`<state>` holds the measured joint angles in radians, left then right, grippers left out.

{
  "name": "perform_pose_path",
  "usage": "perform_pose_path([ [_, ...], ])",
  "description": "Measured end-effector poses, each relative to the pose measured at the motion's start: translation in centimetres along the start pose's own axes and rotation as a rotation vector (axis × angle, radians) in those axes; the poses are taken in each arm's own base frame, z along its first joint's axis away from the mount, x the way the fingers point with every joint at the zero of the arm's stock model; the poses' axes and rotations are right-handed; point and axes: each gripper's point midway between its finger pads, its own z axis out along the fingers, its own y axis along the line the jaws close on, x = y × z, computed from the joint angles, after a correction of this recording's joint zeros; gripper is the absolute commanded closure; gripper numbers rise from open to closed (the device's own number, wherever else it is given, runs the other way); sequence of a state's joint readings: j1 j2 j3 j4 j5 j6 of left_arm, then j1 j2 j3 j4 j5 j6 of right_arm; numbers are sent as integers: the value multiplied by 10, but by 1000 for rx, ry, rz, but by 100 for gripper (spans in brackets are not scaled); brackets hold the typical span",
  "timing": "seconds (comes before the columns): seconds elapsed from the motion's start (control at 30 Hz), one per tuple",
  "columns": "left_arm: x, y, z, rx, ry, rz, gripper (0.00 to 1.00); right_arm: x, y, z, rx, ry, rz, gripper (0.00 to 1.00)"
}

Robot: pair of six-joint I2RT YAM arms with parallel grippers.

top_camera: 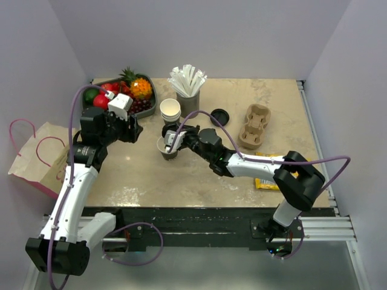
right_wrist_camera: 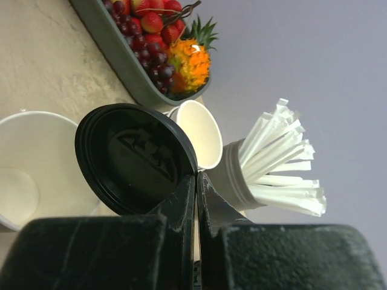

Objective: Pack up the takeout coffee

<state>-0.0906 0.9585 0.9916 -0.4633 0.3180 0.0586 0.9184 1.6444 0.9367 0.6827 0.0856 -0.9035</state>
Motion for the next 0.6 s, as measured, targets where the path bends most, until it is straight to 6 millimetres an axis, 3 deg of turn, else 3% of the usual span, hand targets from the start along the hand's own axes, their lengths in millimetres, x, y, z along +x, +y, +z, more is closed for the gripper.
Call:
perform_pose_path([
  [0.2,7,1,4,-19,16,-92,41,-13,14,3,-17,-29,6,100],
  [0.33,21,-1,12,-17,32,-148,41,-20,19,4,-16,-50,4,100],
  [0.47,37,-4,19,-2,68,-193,41,-14,27,8,-23,-37,-5,100],
  [0.6,40,-6,26,19,77,-205,42,-4,35,11,-29,-10,-20,100],
])
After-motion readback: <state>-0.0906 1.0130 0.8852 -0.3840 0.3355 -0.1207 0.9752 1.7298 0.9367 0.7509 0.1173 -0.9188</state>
